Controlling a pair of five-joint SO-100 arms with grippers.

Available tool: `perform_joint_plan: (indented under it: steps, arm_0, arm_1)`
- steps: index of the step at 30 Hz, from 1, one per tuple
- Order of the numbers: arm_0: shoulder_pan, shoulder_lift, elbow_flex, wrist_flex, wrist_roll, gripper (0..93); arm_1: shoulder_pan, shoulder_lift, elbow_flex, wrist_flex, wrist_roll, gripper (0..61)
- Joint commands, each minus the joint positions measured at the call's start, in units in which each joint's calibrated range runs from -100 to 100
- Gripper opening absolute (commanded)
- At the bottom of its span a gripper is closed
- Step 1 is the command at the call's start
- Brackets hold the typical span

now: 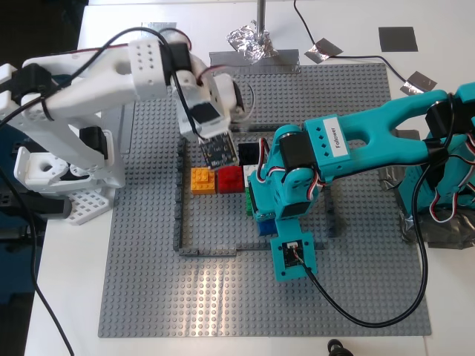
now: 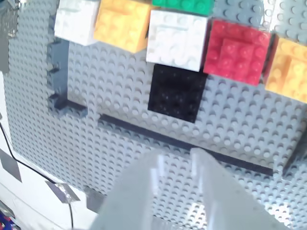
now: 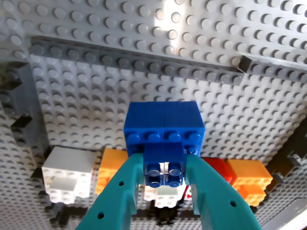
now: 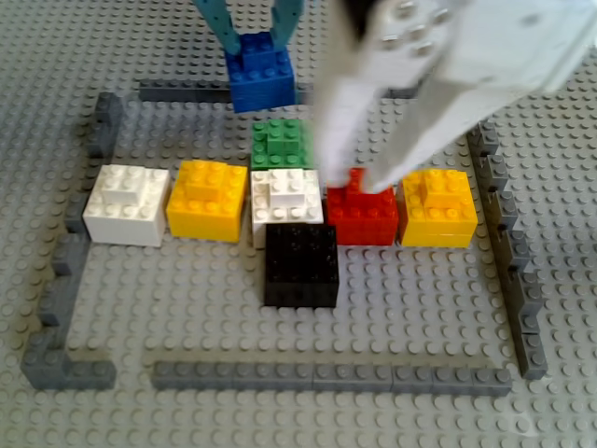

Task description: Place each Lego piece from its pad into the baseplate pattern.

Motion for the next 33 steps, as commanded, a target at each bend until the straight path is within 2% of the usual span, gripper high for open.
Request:
perform_joint_plan:
  steps: [1,4,8,13,17,18,23,33]
  arm_0:
    - [-0.5,1.1,-3.0,-0.8,-0.3,4.1]
    - [-0.4,3.1,-5.4,-0.4,-0.3,4.1]
    - [-0.2,4.0,-6.5,-0.6,-0.3,4.1]
    - [0.2,5.5,-6.4,-0.7,-0.3,4.1]
    - [0.3,7.2,-7.1,-0.7,-0.3,4.1]
    - [0.3,7.5,-7.8,-0.7,-0.3,4.1]
    - [0.3,7.9,-7.9,-0.8,-0.3,4.1]
    - [2.1,12.6,-13.1,-0.7,-0.3,4.1]
  arm_1:
    - [-4.1,-4.4,-9.3,11.4,2.3,0.2]
    - [-8.2,-4.7,-15.0,19.4,2.4,0.2]
    - [-16.0,-10.2,-12.4,22.2,4.1,0.2]
    - [-24.6,-16.8,-5.0,20.7,3.3,0.2]
    - [-28.4,-17.3,-3.0,21.6,2.4,0.2]
    - [-29.2,-17.2,-2.2,21.2,1.0,0.2]
    - [-34.4,-17.0,-1.9,22.5,2.1,0.2]
    - [-43.9,-17.2,-1.4,22.9,1.1,0.2]
